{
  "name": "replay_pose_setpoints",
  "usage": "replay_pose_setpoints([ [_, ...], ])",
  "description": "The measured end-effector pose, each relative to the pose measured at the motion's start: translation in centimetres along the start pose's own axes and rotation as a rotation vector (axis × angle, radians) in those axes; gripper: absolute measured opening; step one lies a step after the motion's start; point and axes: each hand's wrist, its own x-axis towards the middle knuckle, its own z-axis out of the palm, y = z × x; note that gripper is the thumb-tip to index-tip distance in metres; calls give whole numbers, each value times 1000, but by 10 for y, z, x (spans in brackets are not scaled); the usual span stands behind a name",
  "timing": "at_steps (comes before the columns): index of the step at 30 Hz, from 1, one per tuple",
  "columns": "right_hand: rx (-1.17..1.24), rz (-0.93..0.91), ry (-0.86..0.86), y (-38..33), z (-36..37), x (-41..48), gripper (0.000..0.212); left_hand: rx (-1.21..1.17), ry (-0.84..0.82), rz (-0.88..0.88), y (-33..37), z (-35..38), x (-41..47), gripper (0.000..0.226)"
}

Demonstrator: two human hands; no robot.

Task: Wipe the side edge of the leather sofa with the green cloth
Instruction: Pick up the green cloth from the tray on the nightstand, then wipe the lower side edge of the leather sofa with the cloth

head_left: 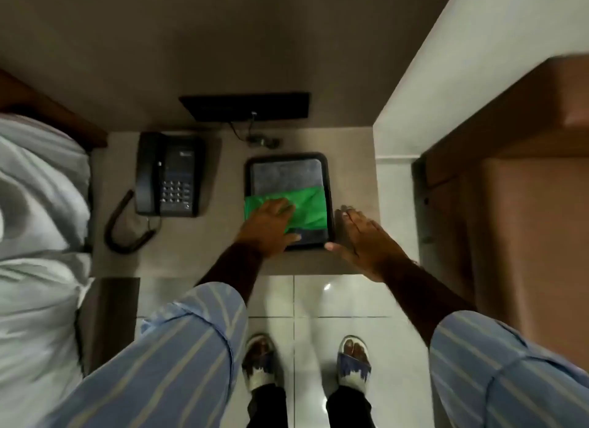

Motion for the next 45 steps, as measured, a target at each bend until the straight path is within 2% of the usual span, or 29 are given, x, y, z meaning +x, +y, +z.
replay_pose_setpoints([
  [4, -15, 18, -30, 17, 43, 8, 102, 87, 28, -89, -8, 31, 18, 75],
  [7, -63, -8, -11, 24, 63, 10, 100, 71, 131, -70, -9, 39, 30, 53],
  [13, 1, -30, -53, 27, 41, 3, 97, 14, 173, -113, 7, 15, 33, 42],
  [17, -2, -31, -52, 26, 18, -33, 98, -98, 274, -150, 42, -3, -1, 40],
  [24, -62, -37, -56, 27, -7, -125, 101, -179, 274, -210, 116, -13, -92, 36],
  [27, -47, 6, -18, 35, -3, -176, 106, -206, 256, -233, 146, -12, -135, 35],
  [29, -51, 35, -13, 37, 8, -209, 102, -218, 222, -237, 163, -5, -160, 34],
  [32, -59, 48, 17, 36, 39, -259, 95, -259, 187, -221, 190, 16, -199, 25],
  [38, -42, 103, 68, 53, 96, -337, 93, -324, 223, -212, 224, 80, -257, 24],
  [45, -41, 279, 93, 132, 181, -439, 90, -563, 159, -240, 279, 210, -315, 23],
])
